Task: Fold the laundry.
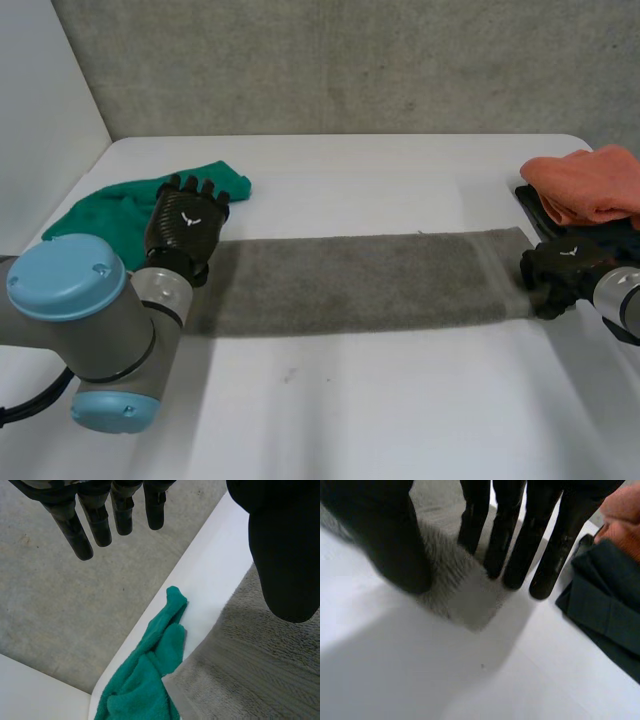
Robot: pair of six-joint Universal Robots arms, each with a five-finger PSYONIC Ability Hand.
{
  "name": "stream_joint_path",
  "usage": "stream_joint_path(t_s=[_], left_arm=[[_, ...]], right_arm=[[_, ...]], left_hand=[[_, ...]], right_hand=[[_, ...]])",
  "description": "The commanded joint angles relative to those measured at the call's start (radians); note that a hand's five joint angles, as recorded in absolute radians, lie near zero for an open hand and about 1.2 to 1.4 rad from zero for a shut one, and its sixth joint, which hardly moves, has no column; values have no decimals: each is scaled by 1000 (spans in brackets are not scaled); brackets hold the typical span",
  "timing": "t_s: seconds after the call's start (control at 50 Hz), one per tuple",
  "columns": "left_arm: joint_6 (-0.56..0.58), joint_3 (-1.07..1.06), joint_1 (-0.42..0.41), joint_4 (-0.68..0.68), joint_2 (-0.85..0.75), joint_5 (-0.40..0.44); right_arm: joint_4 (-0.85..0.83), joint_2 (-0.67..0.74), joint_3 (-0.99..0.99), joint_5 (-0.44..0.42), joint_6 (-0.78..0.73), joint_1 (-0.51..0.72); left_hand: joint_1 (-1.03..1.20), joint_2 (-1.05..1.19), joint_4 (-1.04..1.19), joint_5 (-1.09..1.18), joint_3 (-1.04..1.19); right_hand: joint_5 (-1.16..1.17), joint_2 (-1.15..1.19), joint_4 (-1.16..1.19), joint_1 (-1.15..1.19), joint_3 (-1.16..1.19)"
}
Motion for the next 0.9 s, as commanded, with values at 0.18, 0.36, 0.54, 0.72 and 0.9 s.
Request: stream_joint_path(t_s=[0.18,0.36,0.54,0.72,0.9], left_arm=[[2,-34,-1,-2,40,0],[-2,-82,10,-11,88,2],[-4,-102,13,-12,116,0],[-4,-123,14,-12,152,-2],[-4,-140,14,-12,149,0]], right_arm=[[-79,-246,131,48,-190,-205],[-67,-257,119,77,-503,-313],[-129,-323,64,59,-340,49],[-269,-231,-2,-43,-298,538],[-274,14,-97,-75,-290,773]], left_hand=[[-21,-30,-30,-46,-35],[-21,-30,-30,-46,-35],[-21,-30,-30,-46,-35],[-21,-30,-30,-46,-35],[-21,-30,-30,-46,-35]], right_hand=[[523,489,498,606,497],[523,489,498,606,497],[523,489,498,606,497],[523,489,498,606,497],[523,489,498,606,497]])
